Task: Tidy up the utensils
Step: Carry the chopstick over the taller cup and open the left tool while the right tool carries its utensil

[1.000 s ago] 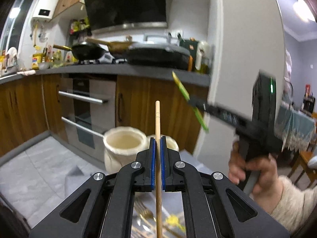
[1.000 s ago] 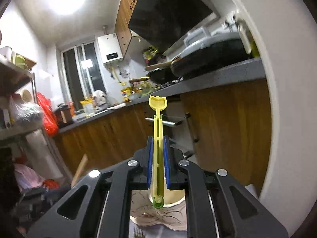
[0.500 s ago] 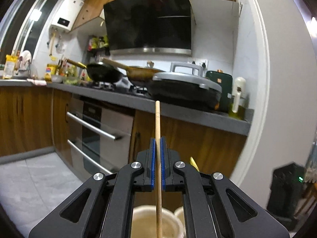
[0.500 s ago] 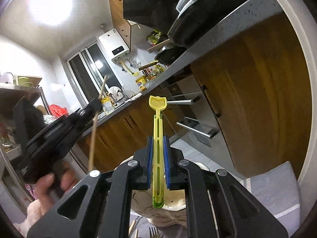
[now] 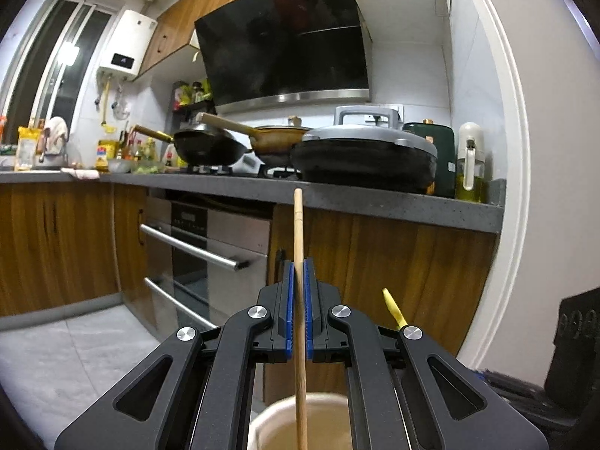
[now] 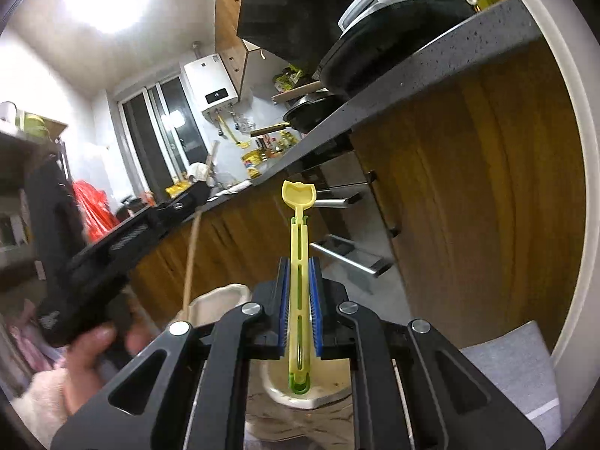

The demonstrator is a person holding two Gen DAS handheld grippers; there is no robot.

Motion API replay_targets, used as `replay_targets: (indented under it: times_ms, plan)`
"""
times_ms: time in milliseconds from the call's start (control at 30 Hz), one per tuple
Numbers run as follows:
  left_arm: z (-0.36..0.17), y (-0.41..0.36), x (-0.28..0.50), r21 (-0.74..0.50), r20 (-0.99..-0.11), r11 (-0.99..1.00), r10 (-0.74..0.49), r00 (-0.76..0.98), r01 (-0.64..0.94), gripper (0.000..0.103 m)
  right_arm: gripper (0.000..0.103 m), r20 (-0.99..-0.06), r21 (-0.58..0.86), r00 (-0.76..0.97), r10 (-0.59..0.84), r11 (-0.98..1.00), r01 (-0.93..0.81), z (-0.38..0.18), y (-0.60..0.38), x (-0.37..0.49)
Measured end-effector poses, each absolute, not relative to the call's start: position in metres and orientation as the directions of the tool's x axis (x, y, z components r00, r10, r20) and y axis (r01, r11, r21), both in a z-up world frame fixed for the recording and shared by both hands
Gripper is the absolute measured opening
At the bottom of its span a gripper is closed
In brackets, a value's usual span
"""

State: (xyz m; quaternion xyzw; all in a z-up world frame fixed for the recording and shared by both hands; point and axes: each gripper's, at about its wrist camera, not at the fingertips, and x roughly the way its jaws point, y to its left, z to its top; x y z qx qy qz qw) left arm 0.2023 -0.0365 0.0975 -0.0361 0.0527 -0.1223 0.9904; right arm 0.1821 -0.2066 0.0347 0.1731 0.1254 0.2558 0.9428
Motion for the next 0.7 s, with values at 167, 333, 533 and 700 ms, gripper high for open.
replay_targets:
  times_ms: [167,333,533,700]
  plan:
    - [0.086,-0.030,0.190,-0.098,-0.123,0.965,-0.255,0.959,0.244,0.005,0.010,-0.156,0.282,0.889,0.430,0.882,-0.377,0.028,-0.195,0.183]
    - [0.075,-0.028,0.175,-0.078,-0.155,0.968,-0.250,0.956,0.240,0.005,0.010,-0.190,0.185,0.898,0.396,0.913,-0.364,0.022,-0.182,0.183]
    - [0.061,-0.025,0.162,-0.084,-0.218,0.970,-0.242,0.945,0.229,0.006,0.010,-0.209,0.128,0.904,0.373,0.927,-0.352,0.021,-0.177,0.183]
    - [0.053,-0.018,0.150,-0.140,-0.248,0.965,-0.252,0.935,0.223,0.009,0.010,-0.215,0.103,0.906,0.365,0.931,-0.351,0.021,-0.174,0.183]
